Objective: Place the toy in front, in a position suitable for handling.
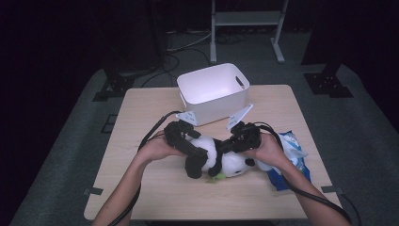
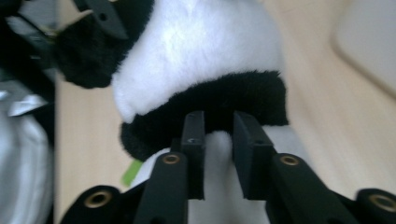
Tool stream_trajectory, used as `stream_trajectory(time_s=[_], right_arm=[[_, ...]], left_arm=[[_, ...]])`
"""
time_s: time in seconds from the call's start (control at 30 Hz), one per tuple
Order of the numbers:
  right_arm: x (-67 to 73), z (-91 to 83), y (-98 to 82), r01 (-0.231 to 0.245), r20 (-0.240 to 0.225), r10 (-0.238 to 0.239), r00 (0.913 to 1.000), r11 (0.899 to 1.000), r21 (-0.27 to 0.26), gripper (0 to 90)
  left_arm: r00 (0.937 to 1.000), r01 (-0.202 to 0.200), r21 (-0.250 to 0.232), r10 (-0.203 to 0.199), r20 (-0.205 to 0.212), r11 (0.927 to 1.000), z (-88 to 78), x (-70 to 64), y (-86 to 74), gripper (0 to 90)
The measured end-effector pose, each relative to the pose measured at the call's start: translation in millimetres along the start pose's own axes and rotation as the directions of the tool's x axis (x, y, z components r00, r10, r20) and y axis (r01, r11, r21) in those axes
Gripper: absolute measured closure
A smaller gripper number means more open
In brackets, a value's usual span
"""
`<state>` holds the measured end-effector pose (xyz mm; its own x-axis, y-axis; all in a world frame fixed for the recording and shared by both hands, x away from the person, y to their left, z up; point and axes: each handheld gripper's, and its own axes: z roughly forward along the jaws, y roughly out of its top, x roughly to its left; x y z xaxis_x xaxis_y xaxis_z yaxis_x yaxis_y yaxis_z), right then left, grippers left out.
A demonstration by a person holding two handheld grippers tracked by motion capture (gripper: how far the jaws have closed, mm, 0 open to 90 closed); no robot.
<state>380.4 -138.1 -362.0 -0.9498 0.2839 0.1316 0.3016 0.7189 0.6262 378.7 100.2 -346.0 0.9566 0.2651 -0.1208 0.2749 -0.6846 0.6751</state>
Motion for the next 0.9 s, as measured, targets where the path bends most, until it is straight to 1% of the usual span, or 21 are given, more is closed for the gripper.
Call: stream_trajectory(time_s=[0.03, 0.07, 0.1, 0.13, 0.2, 0.23, 0.27, 0.3, 0.33, 0.37, 0.4, 0.43, 0.47, 0.53, 0.6, 0.67, 0.73, 0.77, 0.8, 0.9], right_arm=[[-0.7, -1.0, -0.9, -0.004, -0.024, 0.004, 0.9997, 1.0, 0.008, 70.2], [-1.0, -1.9, -1.7, -0.001, -0.035, 0.002, 0.9994, 1.0, 0.009, 69.0], [-0.4, -2.6, -1.7, -0.005, -0.059, 0.006, 0.9982, 1.0, 0.02, 68.1], [-0.6, -2.9, -1.3, -0.002, -0.081, 0.004, 0.9967, 1.0, 0.028, 67.1], [-0.7, -4.0, 0.2, -0.001, -0.114, 0.004, 0.9935, 1.0, 0.029, 62.4], [-1.1, -4.6, 1.5, 0.0, -0.116, 0.003, 0.9932, 1.0, 0.026, 58.7], [-1.0, -4.8, 2.9, -0.009, -0.104, 0.011, 0.9945, 1.0, 0.016, 55.3], [-1.5, -4.2, 4.5, -0.003, -0.1, 0.005, 0.995, 1.0, 0.018, 54.6], [-1.4, -3.1, 6.2, 0.008, -0.084, -0.006, 0.9964, 1.0, 0.025, 51.2], [-1.3, -2.1, 7.6, 0.01, -0.064, -0.009, 0.9979, 1.0, 0.026, 47.4], [-2.5, -0.5, 8.7, 0.004, -0.068, -0.003, 0.9977, 1.0, 0.022, 46.6], [-4.6, 1.5, 9.4, 0.006, -0.078, -0.004, 0.9969, 1.0, 0.029, 44.7], [-5.7, 4.2, 9.9, 0.006, -0.075, -0.003, 0.9972, 0.999, 0.041, 41.0], [-7.8, 9.6, 9.6, -0.003, -0.11, 0.009, 0.9939, 0.998, 0.055, 41.1], [-8.5, 14.0, 8.7, -0.011, -0.125, 0.019, 0.9919, 0.998, 0.062, 39.8], [-8.8, 19.0, 7.4, -0.022, -0.148, 0.032, 0.9885, 0.997, 0.073, 39.6], [-7.0, 23.3, 7.0, -0.022, -0.158, 0.034, 0.9868, 0.997, 0.078, 41.3], [-5.4, 26.8, 7.2, -0.012, -0.166, 0.027, 0.9858, 0.996, 0.088, 43.0], [-3.6, 29.3, 7.8, -0.002, -0.163, 0.017, 0.9865, 0.996, 0.094, 45.8], [2.2, 36.7, 8.9, 0.022, -0.164, -0.004, 0.9864, 0.994, 0.11, 57.2]], left_arm=[[1.0, -0.002, 0.001, 0.001, 0.007, 1.0, 0.3, -1.7, 0.3, 23.0], [0.9999, -0.004, 0.004, 0.004, 0.013, 1.0, 0.2, -3.1, 0.8, 23.0], [0.9995, -0.003, 0.012, 0.002, 0.03, 0.9999, 0.0, -4.6, 1.1, 23.1], [0.9988, -0.01, 0.02, 0.009, 0.048, 0.9998, 0.2, -6.5, 1.1, 23.9], [0.9982, -0.029, 0.033, 0.027, 0.054, 0.999, 0.4, -9.5, 0.9, 23.9], [0.9978, -0.034, 0.041, 0.032, 0.059, 0.9986, 0.3, -10.3, 0.7, 23.9], [0.9972, -0.033, 0.039, 0.03, 0.068, 0.9987, 0.7, -11.5, 0.3, 23.9], [0.9964, -0.037, 0.04, 0.034, 0.078, 0.9985, 0.1, -12.2, 0.1, 23.9], [0.9951, -0.041, 0.043, 0.037, 0.092, 0.9982, -0.5, -12.9, -0.2, 24.0], [0.993, -0.045, 0.045, 0.04, 0.111, 0.9979, -0.8, -13.9, -0.7, 24.0], [0.9909, -0.052, 0.05, 0.046, 0.127, 0.9974, -1.4, -15.2, -0.9, 24.5], [0.9901, -0.057, 0.055, 0.049, 0.131, 0.9969, -1.9, -16.4, -1.2, 24.7], [0.9897, -0.063, 0.063, 0.054, 0.132, 0.996, -2.2, -17.2, -1.3, 24.7], [0.9898, -0.059, 0.064, 0.05, 0.134, 0.9962, -2.5, -18.1, -1.8, 24.7], [0.9894, -0.06, 0.068, 0.051, 0.136, 0.9959, -2.7, -18.5, -2.7, 24.7], [0.9911, -0.058, 0.068, 0.049, 0.124, 0.996, -3.0, -18.7, -3.0, 24.6], [0.993, -0.051, 0.077, 0.042, 0.111, 0.9957, -1.7, -18.3, -3.9, 24.4], [0.9935, -0.05, 0.082, 0.041, 0.106, 0.9954, -0.8, -18.3, -4.6, 24.4], [0.9939, -0.05, 0.083, 0.042, 0.102, 0.9952, -0.2, -17.9, -5.2, 24.3], [0.995, -0.043, 0.08, 0.035, 0.093, 0.9959, 1.3, -17.3, -6.1, 22.8]])
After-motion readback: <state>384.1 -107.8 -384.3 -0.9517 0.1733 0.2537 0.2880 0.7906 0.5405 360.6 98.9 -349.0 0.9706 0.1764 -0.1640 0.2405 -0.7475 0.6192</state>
